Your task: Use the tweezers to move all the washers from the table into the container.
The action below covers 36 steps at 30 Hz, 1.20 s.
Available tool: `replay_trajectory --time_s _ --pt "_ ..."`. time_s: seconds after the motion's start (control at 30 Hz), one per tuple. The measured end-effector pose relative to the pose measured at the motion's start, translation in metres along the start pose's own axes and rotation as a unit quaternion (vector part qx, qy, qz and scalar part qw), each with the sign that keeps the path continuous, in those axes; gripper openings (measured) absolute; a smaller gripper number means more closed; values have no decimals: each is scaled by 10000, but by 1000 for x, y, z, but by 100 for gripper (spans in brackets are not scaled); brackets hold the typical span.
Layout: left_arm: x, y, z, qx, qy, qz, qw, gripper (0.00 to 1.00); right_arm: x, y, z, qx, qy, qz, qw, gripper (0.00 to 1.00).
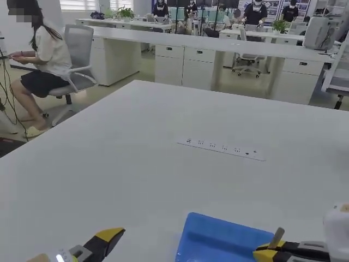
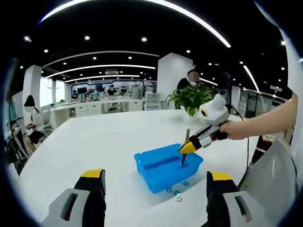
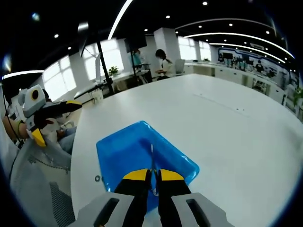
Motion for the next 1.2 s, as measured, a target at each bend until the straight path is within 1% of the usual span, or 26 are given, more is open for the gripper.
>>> replay_trajectory --time_s 0.17,0.3,0.37,0.47,0.57,0.67,0.77,0.87,0.9,0.93,1.03,1.1,1.13,1.2 --pt "0 1 0 -30 15 21 10000 89 -6 -5 -8 226 35 126 9997 3" --pt "1 1 1 -33 33 17 10000 89 -15 -11 -17 509 7 270 9983 3" --pt "1 1 1 -38 45 11 10000 89 -21 -16 -22 672 -13 336 9972 3" --pt "1 2 1 -49 57 16 10000 89 -28 -22 -28 819 -24 356 9960 3" --pt "1 2 1 -68 69 24 10000 89 -38 -28 -35 1056 -81 415 9935 3" --pt "2 3 2 -101 89 37 9999 88 -49 -29 -38 1055 -112 391 9936 3" --pt "2 4 2 -140 106 60 9998 88 -60 -30 -41 1153 -193 393 9924 3" --pt "2 4 3 -167 111 78 9998 87 -67 -28 -40 1184 -245 373 9920 3" --pt "2 5 3 -177 117 81 9997 87 -70 -26 -40 1179 -253 326 9922 2" --pt "2 5 3 -189 114 97 9997 87 -74 -23 -38 1138 -266 190 9930 2" --pt "3 5 3 -207 117 104 9997 86 -83 -12 -30 918 -381 -163 9949 1" --pt "2 6 3 -209 109 112 9997 86 -90 -6 -24 862 -490 -328 9945 1" --pt "2 6 3 -214 109 109 9997 86 -91 -3 -21 838 -483 -419 9944 1" --pt "2 6 2 -225 103 116 9996 86 -92 2 -16 720 -448 -902 9923 1"
Point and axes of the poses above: the centre of the closed fingertips' face, and the gripper's own axes: z roughly forward along the fingers, x roughly to its right, y roughly out of its underside, the point moved 6 cm from there along -z, roughly backward along the fingers, and after that the axes turned 1 degree about z, right-handed, at the moved point
